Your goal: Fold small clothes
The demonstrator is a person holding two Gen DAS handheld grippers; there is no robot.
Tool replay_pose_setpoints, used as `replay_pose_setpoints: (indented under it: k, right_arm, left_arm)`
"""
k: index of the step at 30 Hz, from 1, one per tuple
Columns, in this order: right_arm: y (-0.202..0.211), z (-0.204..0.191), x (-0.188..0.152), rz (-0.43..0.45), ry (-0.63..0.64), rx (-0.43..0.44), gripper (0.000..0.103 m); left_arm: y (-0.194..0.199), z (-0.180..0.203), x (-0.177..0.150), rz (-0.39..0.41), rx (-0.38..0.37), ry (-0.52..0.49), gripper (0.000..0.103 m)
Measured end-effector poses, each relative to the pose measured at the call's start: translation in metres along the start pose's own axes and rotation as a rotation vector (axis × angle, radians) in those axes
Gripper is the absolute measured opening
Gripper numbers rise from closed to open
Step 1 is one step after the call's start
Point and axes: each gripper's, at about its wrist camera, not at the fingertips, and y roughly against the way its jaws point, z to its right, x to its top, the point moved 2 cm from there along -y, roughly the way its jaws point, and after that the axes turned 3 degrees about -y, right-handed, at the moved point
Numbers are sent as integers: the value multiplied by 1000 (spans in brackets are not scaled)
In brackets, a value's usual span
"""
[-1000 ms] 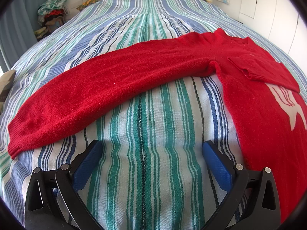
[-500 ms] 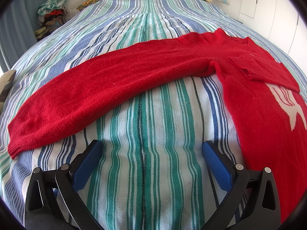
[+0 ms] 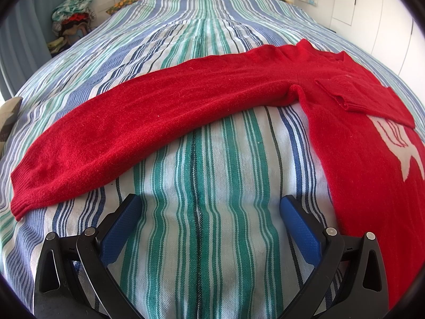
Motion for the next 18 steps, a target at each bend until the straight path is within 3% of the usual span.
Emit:
replay_pose_setpoints:
  k: [18]
  right_arm:
    - [-3,5,1,-10,-30,5,81]
  left_arm:
    - [0,0,0,0,0,0,103]
